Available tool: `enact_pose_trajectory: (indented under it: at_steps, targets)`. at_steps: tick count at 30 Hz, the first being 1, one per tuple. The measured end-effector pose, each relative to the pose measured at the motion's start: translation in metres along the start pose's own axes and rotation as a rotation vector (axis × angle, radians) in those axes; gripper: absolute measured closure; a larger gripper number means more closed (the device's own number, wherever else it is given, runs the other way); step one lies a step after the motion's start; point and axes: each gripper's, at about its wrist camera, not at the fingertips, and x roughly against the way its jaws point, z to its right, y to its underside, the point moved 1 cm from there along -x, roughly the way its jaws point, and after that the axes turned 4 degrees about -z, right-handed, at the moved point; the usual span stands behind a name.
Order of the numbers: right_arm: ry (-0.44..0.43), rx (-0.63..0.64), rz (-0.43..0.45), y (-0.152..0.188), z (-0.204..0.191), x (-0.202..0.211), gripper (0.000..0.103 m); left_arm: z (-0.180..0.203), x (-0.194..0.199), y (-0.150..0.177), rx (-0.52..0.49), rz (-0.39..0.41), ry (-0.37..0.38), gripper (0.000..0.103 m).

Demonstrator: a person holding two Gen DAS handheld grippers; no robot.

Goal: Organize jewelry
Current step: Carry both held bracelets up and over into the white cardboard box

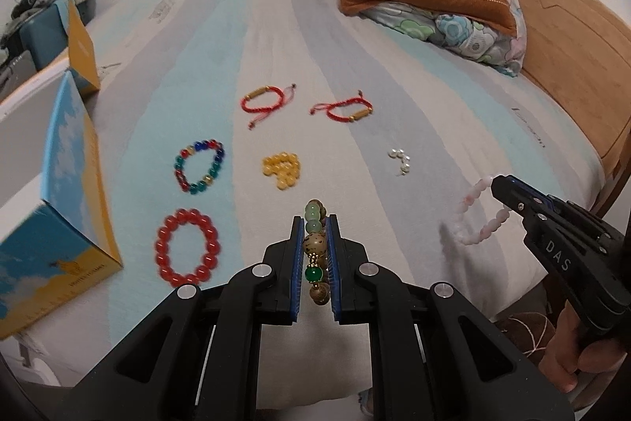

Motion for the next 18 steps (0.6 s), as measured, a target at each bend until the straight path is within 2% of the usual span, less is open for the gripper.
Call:
enact_pose_trajectory:
  at_steps: [10, 18]
  targets:
    - [-0.017, 0.040, 0.025, -0.028, -0.033, 0.011, 0.093, -0.025, 0.026, -0.024, 0.014, 0.039, -0.017, 0.093]
    - [-0.048, 0.092, 0.051, -0.051, -0.075, 0.018, 0.093, -0.054, 0.042, -0.037, 0.040, 0.070, -0.053, 0.092]
